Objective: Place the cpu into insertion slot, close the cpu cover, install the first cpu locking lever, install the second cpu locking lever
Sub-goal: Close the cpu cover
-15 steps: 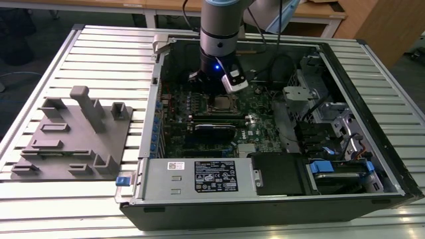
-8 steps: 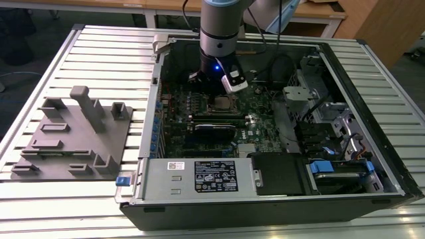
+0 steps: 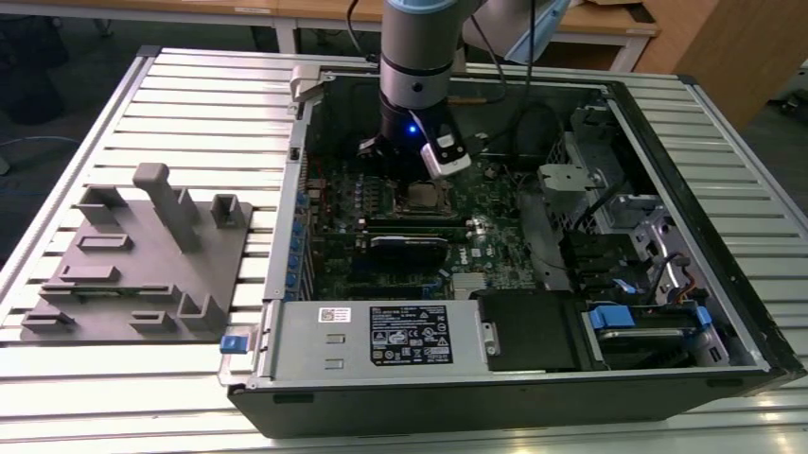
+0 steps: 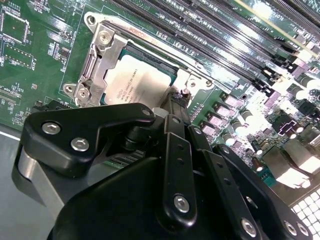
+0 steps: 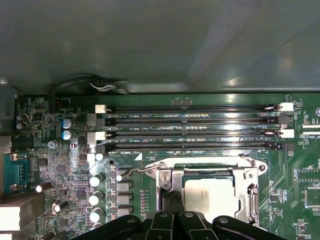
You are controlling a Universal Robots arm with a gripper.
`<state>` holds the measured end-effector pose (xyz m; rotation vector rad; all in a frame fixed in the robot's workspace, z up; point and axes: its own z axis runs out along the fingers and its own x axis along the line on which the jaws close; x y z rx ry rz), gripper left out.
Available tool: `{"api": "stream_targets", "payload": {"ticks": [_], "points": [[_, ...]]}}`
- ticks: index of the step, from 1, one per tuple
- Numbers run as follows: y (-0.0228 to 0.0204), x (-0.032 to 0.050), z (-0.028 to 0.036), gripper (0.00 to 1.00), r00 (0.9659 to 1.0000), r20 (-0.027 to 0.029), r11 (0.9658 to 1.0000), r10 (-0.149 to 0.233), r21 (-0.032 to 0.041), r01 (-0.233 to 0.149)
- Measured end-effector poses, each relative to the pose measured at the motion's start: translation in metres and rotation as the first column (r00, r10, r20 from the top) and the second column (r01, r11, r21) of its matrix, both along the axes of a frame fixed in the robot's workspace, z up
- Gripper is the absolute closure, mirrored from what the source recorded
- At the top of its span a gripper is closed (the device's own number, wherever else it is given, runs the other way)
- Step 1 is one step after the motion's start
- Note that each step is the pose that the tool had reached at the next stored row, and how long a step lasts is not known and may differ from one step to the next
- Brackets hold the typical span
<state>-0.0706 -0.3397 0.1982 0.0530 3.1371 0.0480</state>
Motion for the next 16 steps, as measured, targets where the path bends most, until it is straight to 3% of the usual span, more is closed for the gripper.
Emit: {"api": "stream_targets", "payload": {"ticks": [4,13,16], "points": [[0.0001,0.0001,0.0008,0.89,1.0000,0.0006,1.0000,0.000,0.0009,0.000],[0.0000,0.0000,0.0131,0.89,1.0000,0.0001,1.0000,0.000,0.0000,0.000],[0.0000,0.0000,0.0134,0.89,1.0000,0.0002,1.0000,0.000,0.0003,0.000]]}}
